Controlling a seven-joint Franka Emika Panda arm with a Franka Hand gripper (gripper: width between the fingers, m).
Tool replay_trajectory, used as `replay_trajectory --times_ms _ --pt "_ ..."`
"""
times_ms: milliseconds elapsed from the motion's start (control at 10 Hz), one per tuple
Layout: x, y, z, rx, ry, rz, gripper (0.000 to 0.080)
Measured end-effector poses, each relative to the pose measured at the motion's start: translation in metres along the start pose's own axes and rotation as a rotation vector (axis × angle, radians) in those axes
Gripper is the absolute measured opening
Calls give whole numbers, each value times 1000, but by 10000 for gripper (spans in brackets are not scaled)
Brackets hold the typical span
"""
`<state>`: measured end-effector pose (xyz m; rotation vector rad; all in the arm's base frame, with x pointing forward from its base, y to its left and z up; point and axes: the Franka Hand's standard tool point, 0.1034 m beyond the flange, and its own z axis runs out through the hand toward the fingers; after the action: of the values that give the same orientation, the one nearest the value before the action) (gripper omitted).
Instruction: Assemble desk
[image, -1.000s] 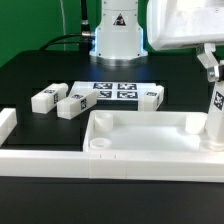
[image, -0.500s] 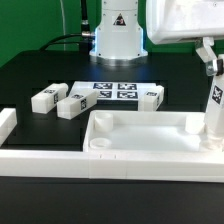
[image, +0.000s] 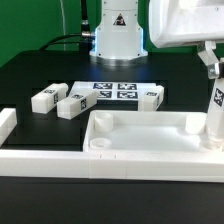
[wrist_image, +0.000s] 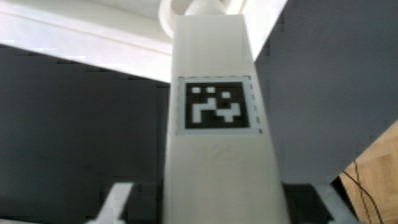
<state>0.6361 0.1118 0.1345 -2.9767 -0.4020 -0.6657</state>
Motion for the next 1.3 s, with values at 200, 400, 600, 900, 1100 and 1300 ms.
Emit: replay_trajectory --times_ms 200,400,600,900,1100,1300 --pt "0 1 0 -2 4 0 291" --pt "0 3 0 -3 5 1 291" --pt "-1 6 1 -5 3 4 291" --pt "-3 6 4 -4 -2 5 291" --pt "-5 5 6 -2 -4 4 291" --pt "-6 4 8 -3 4 4 291"
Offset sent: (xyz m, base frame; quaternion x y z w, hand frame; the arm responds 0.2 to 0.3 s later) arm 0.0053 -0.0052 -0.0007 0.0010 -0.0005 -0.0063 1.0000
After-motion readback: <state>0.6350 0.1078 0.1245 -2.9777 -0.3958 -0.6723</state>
